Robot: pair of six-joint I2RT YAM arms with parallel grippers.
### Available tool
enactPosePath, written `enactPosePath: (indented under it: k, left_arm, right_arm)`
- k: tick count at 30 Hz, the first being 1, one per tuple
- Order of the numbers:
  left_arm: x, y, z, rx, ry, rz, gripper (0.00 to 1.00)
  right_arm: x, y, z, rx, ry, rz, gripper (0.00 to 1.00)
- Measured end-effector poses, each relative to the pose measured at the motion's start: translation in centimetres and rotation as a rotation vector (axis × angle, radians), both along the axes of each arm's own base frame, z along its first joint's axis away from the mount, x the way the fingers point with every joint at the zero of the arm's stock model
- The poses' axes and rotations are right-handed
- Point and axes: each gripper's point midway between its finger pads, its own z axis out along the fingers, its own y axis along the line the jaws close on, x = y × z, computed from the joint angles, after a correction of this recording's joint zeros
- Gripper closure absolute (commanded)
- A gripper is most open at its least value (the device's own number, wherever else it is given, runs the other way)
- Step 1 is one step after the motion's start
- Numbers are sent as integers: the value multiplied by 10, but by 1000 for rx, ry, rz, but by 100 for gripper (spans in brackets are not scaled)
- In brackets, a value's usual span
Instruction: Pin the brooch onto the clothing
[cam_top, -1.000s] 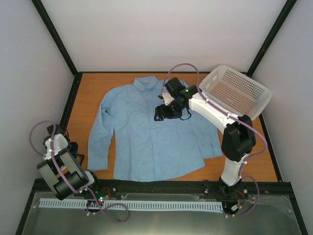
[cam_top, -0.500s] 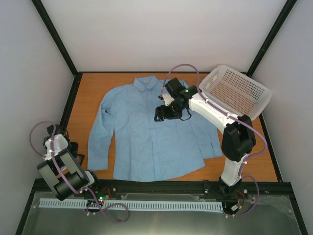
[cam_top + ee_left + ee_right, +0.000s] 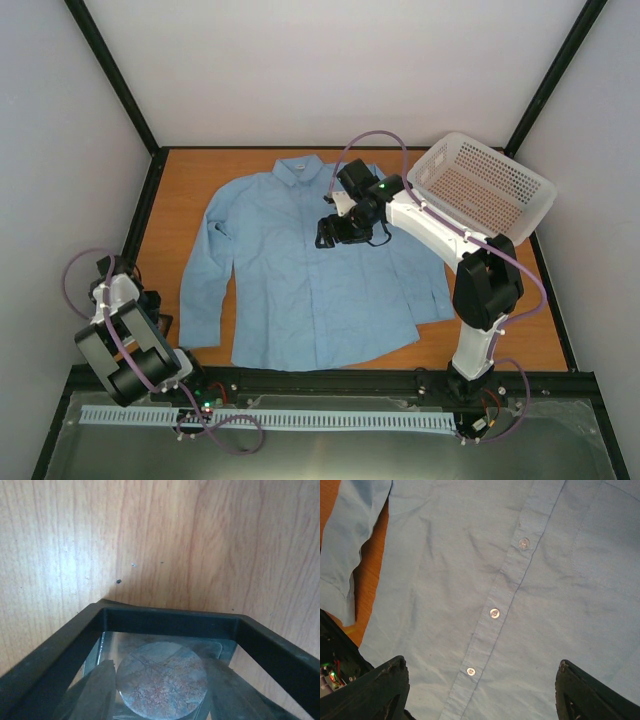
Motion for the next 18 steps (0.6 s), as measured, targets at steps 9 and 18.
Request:
enactPosePath:
  k: [9,18]
  left_arm:
    - [0,0,-1,-1,2,0,63]
    - [-1,0,-1,-2,3,0,69]
  right_arm:
    - [0,0,0,0,0,0,22]
    - [0,0,0,0,0,0,22]
